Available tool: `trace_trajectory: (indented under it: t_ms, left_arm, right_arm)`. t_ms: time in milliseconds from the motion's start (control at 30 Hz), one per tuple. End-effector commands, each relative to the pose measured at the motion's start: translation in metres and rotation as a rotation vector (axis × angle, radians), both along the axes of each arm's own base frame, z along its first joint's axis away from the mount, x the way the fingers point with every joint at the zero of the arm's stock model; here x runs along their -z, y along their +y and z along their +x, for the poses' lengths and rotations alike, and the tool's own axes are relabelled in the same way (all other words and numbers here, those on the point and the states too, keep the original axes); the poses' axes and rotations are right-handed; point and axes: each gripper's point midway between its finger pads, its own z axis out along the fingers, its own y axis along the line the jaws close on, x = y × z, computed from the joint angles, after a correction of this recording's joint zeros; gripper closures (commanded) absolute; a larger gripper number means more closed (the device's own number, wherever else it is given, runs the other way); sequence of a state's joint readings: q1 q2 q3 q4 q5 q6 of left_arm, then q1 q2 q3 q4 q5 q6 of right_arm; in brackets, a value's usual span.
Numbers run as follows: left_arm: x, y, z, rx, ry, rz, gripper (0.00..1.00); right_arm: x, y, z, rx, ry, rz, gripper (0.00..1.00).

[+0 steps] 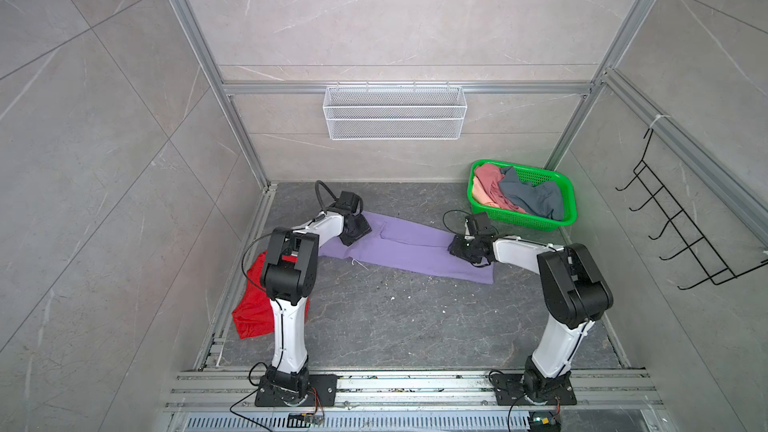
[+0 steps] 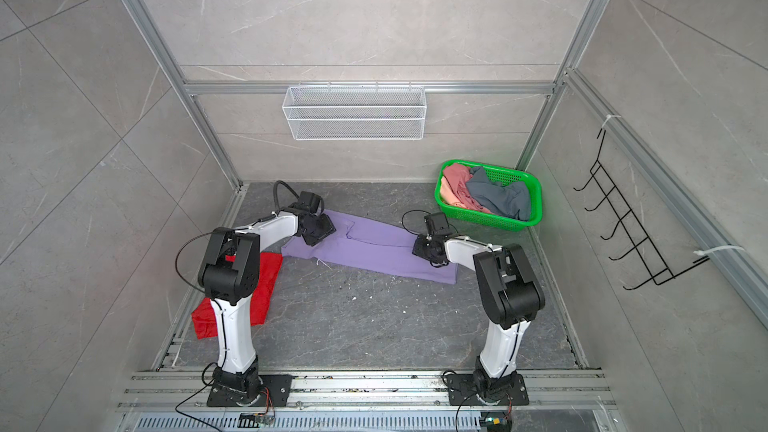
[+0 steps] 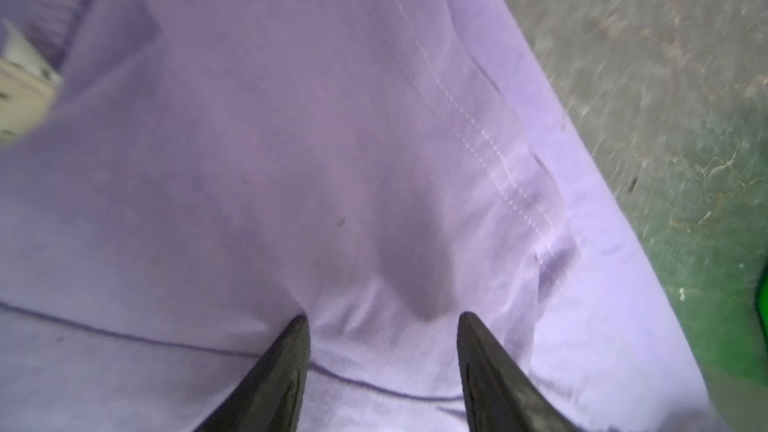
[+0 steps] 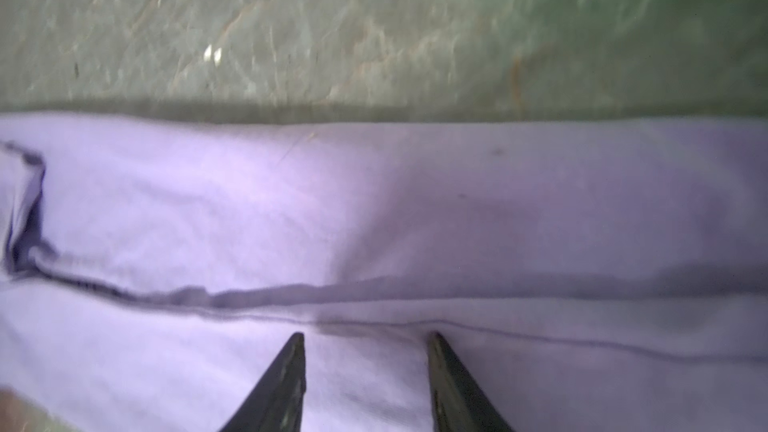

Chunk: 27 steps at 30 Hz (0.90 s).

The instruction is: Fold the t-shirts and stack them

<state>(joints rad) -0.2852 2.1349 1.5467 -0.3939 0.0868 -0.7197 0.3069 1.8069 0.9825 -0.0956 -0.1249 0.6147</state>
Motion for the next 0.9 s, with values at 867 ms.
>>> trace_trajectory:
  t_ms: [867]
  left_arm:
    - [-0.073, -0.117, 0.010, 0.441, -0.162, -0.010, 0.39]
  right_arm:
    - [-0.053, 0.145, -0.170, -0.309, -0.090, -0.018, 0.43]
